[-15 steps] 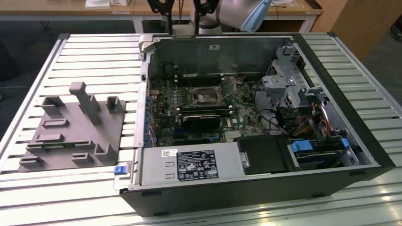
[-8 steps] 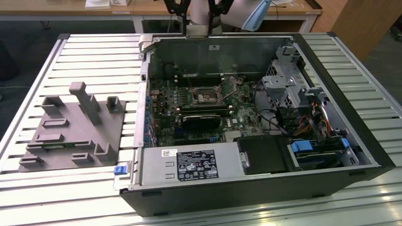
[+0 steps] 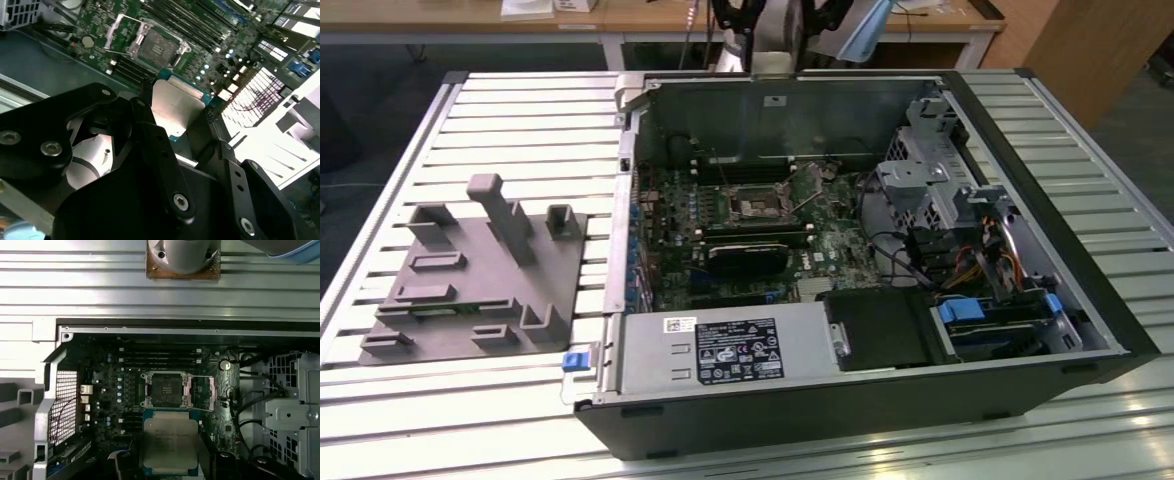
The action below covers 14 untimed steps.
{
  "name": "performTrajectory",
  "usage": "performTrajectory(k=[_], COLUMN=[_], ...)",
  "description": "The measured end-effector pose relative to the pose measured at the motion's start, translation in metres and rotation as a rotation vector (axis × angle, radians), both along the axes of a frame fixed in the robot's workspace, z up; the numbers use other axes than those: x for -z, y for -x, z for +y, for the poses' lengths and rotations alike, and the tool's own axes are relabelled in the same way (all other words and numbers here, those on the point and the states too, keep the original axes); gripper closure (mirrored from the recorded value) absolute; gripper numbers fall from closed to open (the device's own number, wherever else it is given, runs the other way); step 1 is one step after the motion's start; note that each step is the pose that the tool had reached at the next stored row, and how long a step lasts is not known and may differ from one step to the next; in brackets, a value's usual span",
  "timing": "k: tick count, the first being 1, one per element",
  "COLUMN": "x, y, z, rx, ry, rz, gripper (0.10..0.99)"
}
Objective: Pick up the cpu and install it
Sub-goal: 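Pick up the cpu and move it towards the insertion slot, then place the cpu into insertion slot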
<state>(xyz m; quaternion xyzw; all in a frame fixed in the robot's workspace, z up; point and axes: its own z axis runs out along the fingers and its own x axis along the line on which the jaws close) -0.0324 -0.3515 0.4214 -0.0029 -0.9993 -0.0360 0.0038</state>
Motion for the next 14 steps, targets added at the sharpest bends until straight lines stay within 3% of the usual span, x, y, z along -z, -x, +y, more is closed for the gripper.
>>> performTrajectory(k=[6,14], x=[0.0018,0.0023], y=[-0.0226,-0.0283], z=[0.0035,0.0036], rx=[0.000,0.007], ry=[0.000,0.002], rz=[0.0000,-0.0001], gripper=[0.561,0.561])
